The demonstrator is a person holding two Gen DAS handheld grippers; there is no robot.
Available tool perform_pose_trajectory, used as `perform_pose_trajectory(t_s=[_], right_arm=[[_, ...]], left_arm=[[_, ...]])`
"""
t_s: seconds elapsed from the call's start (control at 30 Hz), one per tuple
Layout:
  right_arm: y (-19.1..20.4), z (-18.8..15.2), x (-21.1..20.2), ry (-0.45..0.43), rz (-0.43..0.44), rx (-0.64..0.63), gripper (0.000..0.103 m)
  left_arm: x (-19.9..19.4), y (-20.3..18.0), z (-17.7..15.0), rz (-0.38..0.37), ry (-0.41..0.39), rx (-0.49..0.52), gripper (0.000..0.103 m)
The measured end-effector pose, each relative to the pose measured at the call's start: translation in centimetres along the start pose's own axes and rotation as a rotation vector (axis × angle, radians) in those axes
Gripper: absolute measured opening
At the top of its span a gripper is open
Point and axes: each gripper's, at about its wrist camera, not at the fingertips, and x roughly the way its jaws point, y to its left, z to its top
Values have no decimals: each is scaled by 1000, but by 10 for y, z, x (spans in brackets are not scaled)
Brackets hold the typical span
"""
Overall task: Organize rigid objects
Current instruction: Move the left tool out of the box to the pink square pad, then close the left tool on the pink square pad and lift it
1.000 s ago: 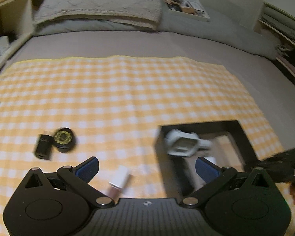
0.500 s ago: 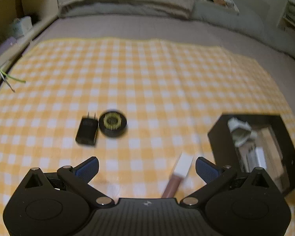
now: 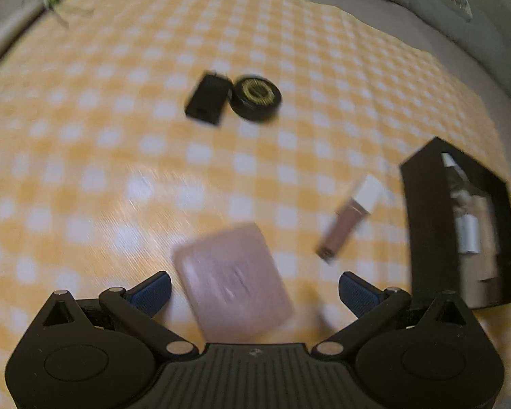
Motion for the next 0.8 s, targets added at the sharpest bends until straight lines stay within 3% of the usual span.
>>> perform_pose_trajectory(t_s=[0.07, 0.17, 0.37, 0.47, 0.57, 0.8], right_arm=[[0, 0, 0, 0, -1, -1, 5], [1, -1, 1, 2, -10, -5, 6], [2, 0, 2, 4, -13, -5, 6], [2, 0, 2, 4, -14, -8, 6], [2, 0, 2, 2, -12, -7, 6], [2, 0, 3, 3, -14, -9, 6]], left_arm=[[-1, -1, -5, -37, 0, -10, 103], [2, -13, -6, -19, -50, 60, 103], [11, -23, 9, -75, -131, 90, 103], [13, -36, 8, -10, -124, 194, 101], [16, -49, -1, 87, -110, 313, 90], [27, -40, -11, 209, -123, 303, 86]])
